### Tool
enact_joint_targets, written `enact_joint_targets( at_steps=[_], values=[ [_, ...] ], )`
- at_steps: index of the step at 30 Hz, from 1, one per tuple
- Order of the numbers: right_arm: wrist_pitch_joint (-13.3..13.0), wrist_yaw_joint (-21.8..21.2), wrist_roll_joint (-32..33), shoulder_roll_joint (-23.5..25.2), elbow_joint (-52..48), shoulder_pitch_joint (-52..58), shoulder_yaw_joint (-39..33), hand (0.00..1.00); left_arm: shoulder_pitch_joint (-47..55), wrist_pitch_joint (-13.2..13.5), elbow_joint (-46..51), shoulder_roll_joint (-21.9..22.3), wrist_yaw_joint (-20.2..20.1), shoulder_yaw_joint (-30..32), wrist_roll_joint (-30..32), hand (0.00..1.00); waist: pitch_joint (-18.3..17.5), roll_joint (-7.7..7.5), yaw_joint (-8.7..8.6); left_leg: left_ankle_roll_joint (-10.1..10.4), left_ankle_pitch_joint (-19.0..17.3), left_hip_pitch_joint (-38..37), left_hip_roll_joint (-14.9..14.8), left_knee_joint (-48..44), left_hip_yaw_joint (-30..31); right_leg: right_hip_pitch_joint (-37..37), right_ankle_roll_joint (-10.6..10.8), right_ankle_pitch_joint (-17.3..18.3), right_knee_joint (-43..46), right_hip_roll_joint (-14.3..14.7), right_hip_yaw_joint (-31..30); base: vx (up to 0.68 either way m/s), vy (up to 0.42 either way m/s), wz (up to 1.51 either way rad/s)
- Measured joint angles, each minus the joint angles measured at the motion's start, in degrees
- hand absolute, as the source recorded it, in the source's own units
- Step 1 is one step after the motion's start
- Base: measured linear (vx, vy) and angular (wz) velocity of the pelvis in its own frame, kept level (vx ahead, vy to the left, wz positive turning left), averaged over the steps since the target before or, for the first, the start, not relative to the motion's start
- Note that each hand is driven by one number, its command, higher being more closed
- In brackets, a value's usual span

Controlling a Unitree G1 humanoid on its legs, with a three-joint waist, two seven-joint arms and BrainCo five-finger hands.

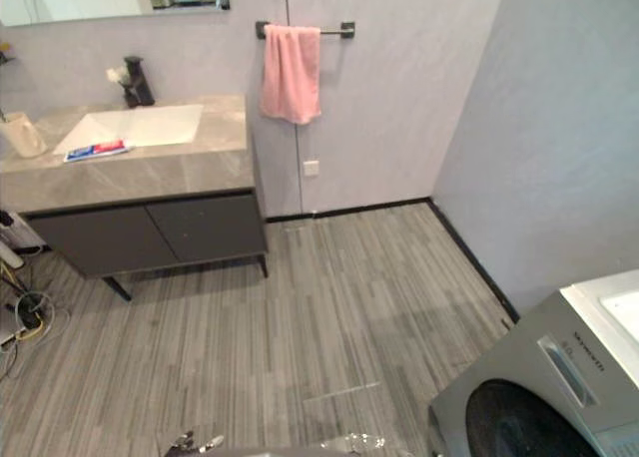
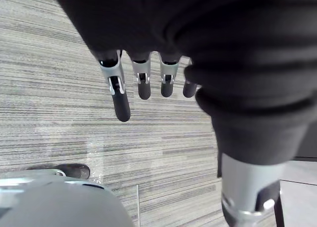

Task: Organize washtable

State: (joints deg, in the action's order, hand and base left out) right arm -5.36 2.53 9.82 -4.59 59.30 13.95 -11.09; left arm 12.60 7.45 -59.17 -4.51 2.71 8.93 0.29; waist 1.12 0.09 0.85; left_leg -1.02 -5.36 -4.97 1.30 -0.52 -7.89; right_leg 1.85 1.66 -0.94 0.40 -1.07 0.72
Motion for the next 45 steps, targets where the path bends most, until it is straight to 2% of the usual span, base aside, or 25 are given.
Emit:
enact_joint_targets(
  at_steps=[4, 9, 17, 25, 27, 28, 30, 31, 32, 33, 34, 35, 36, 37, 38, 40, 41, 42, 43, 45],
  values=[
    [-0.5, 0.0, -2.9, 0.0, 0.2, -0.6, -0.1, 0.00, -0.4, 0.3, -0.1, 0.2, 0.0, 0.2, 0.4, 0.00, -0.4, 0.30, 0.12, -1.0, 1.9, -2.4, 0.1, 3.1, 0.2, 2.1, -0.4, -0.3, -2.3, 0.2, 0.9, 0.13, 0.010, 0.08],
    [-0.6, 0.1, -6.0, 0.1, 0.2, -1.4, -0.1, 0.00, -1.8, 0.4, -1.6, 0.0, 0.0, 0.2, 0.6, 0.00, -0.2, 0.09, 0.28, -1.0, 2.0, -3.4, 0.4, 3.6, 0.9, 3.3, -0.3, -0.2, -3.7, 0.1, 1.4, 0.09, 0.000, 0.05],
    [-0.6, 0.1, -7.2, 0.2, 0.6, -3.3, -0.1, 0.00, -2.9, 0.5, -2.0, 0.0, 0.0, 0.2, 0.6, 0.00, 1.4, -0.37, 0.31, -0.9, 2.0, -3.7, 0.3, 3.7, 1.6, 4.0, -0.2, -0.1, -3.6, 0.0, 2.4, -0.06, -0.017, 0.05],
    [-0.6, 0.0, -6.5, 0.2, 0.6, -3.3, -0.1, 0.00, -3.3, 0.6, -2.0, 0.0, 0.0, 0.4, 0.6, 0.00, 1.5, -0.58, 0.30, -0.4, 1.9, -3.4, 0.2, 4.7, 1.8, 3.2, 0.0, 0.5, -3.3, 0.2, 2.5, -0.05, -0.022, 0.01],
    [-0.6, 0.0, -5.7, 0.4, 0.5, -3.5, -0.1, 0.00, -3.6, 0.6, -1.9, 0.0, 0.0, 0.9, 0.6, 0.00, 1.7, -0.96, 0.26, -0.4, 1.9, -2.6, -0.1, 4.3, 1.7, 1.5, -0.4, 1.7, -0.6, 0.4, 2.5, 0.05, -0.034, -0.02],
    [-0.6, 0.0, -5.3, 0.6, 0.5, -3.7, -0.1, 0.00, -3.9, 0.5, -1.9, 0.0, 0.0, 2.2, 0.6, 0.00, 2.0, -0.93, 0.24, 0.3, 1.2, -2.0, -0.3, 3.4, 1.6, -0.1, -0.6, 3.6, 2.5, 0.4, 2.4, 0.09, -0.046, -0.01],
    [-0.7, 0.0, -4.8, 1.2, 0.4, -4.2, 0.0, 0.00, -4.3, 0.5, -1.2, -0.1, 0.0, 4.5, 0.6, 0.00, 3.2, -2.22, 0.27, 0.9, -2.1, 0.2, -0.8, -2.1, 1.4, -2.3, -1.0, 7.0, 8.2, 0.4, 2.1, 0.06, -0.046, -0.02],
    [-0.7, 0.0, -4.5, 1.6, 0.1, -4.2, 0.0, 0.00, -4.3, 0.5, -0.6, -0.2, 0.0, 5.3, 0.6, 0.00, 4.1, -2.13, 0.30, 1.4, -4.6, 2.0, -1.5, -6.8, 1.2, -3.1, -1.4, 8.8, 10.7, 0.5, 2.1, 0.07, -0.075, -0.05],
    [-0.7, 0.0, -3.8, 1.8, -0.3, -4.3, 0.1, 0.00, -4.2, 0.5, 0.4, -0.2, 0.0, 5.9, 0.5, 0.00, 4.6, -2.67, 0.45, 2.0, -7.6, 3.8, -2.8, -14.0, 0.7, -3.1, -2.4, 11.0, 13.0, 1.2, 2.0, 0.10, -0.106, -0.01],
    [-0.7, 0.0, -3.4, 2.2, -0.4, -4.5, 0.3, 0.00, -4.8, 0.5, 0.5, -0.3, -0.1, 7.2, 0.4, 0.00, 5.0, -3.07, 0.79, 2.8, -8.6, 7.4, -4.0, -23.9, -0.3, -3.2, -2.8, 12.5, 14.5, 1.4, 1.7, 0.10, -0.111, -0.03],
    [-0.7, 0.0, -3.3, 2.3, -0.5, -4.5, 0.4, 0.00, -5.0, 0.5, 0.7, -0.3, -0.1, 7.5, 0.4, 0.00, 5.1, -3.25, 1.01, 3.1, -8.4, 10.1, -4.6, -30.1, -0.2, -3.0, -3.2, 12.9, 14.7, 1.5, 1.6, 0.14, -0.119, -0.21],
    [-0.8, 0.0, -3.2, 1.9, -0.7, -4.5, 0.4, 0.00, -5.2, 0.5, 1.4, 0.2, 0.0, 7.6, 0.3, 0.00, 5.4, -2.72, 2.20, 4.0, -6.4, 15.1, -6.0, -40.3, 0.3, -2.0, -4.0, 13.4, 15.1, 2.1, 0.5, 0.19, -0.059, -0.39],
    [-0.8, 0.1, -2.9, 1.5, -1.0, -4.6, 0.4, 0.00, -5.2, 0.5, 2.0, 0.7, 0.0, 7.6, 0.2, 0.00, 5.9, -2.62, 3.12, 4.0, -6.7, 18.3, -6.7, -47.4, 1.6, -1.0, -4.7, 14.2, 15.1, 2.3, -0.2, 0.21, -0.027, -0.41],
    [-0.7, 0.1, -2.6, 1.5, -1.2, -4.6, 0.4, 0.00, -5.1, 0.4, 2.4, 0.8, 0.0, 7.6, 0.1, 0.00, 6.0, -2.41, 3.12, 3.6, -7.1, 19.4, -6.7, -49.2, 2.5, -0.7, -4.6, 14.7, 15.2, 2.2, -0.6, 0.16, 0.039, -0.31],
    [-0.7, 0.4, -2.4, 1.5, -1.7, -4.7, 0.4, 0.00, -5.0, 0.5, 2.6, 0.9, 0.0, 7.5, 0.1, 0.00, 6.1, -2.18, 3.17, 4.3, -8.0, 21.5, -6.6, -50.0, 3.4, 0.1, -4.4, 15.5, 15.1, 2.0, -1.6, 0.16, 0.063, -0.30],
    [-0.7, 0.8, -1.8, 1.7, -2.0, -6.0, 0.4, 0.00, -5.0, 0.5, 2.7, 1.3, 0.2, 7.5, -0.5, 0.00, 6.2, -2.15, 3.25, 5.4, -8.8, 23.5, -6.6, -45.6, 3.8, 1.4, -3.7, 16.3, 14.4, 1.5, -3.8, 0.32, 0.163, -0.51],
    [-0.7, 1.0, -1.4, 2.2, -2.1, -6.8, 0.4, 0.00, -5.0, 0.5, 2.6, 1.7, 0.3, 7.5, -0.7, 0.00, 6.5, -1.59, 3.40, 5.5, -8.7, 23.7, -6.4, -40.6, 3.8, 1.6, -2.8, 16.9, 14.4, 1.1, -4.9, 0.41, 0.270, -0.71],
    [-0.7, 1.0, -1.4, 2.9, -2.4, -7.5, 0.5, 0.00, -4.7, 0.5, 2.6, 2.4, 0.4, 7.4, -0.7, 0.00, 6.3, -0.17, 3.63, 5.5, -8.2, 23.3, -6.5, -32.2, 4.9, 1.6, -1.4, 18.3, 14.9, 1.0, -6.4, 0.37, 0.269, -0.75],
    [-0.7, 0.9, -1.4, 2.4, -2.7, -7.6, 0.9, 0.00, -4.5, 0.5, 2.3, 2.8, 0.6, 7.3, -0.8, 0.00, 5.8, 0.85, 4.18, 1.9, -6.6, 22.4, -6.1, -30.3, 4.0, 1.6, -0.6, 19.6, 15.7, 0.8, -8.1, 0.38, 0.289, -0.78],
    [-0.5, 1.0, -1.5, 3.7, -2.8, -7.0, 2.7, 0.00, -3.5, 0.8, 2.6, 2.3, 0.6, 7.4, -0.8, 0.00, 3.6, -1.41, 5.48, 0.4, -10.1, 20.8, -4.4, -29.4, -0.4, 0.8, 0.3, 20.4, 17.6, -1.7, -12.8, 0.44, 0.290, -0.73]
  ],
)
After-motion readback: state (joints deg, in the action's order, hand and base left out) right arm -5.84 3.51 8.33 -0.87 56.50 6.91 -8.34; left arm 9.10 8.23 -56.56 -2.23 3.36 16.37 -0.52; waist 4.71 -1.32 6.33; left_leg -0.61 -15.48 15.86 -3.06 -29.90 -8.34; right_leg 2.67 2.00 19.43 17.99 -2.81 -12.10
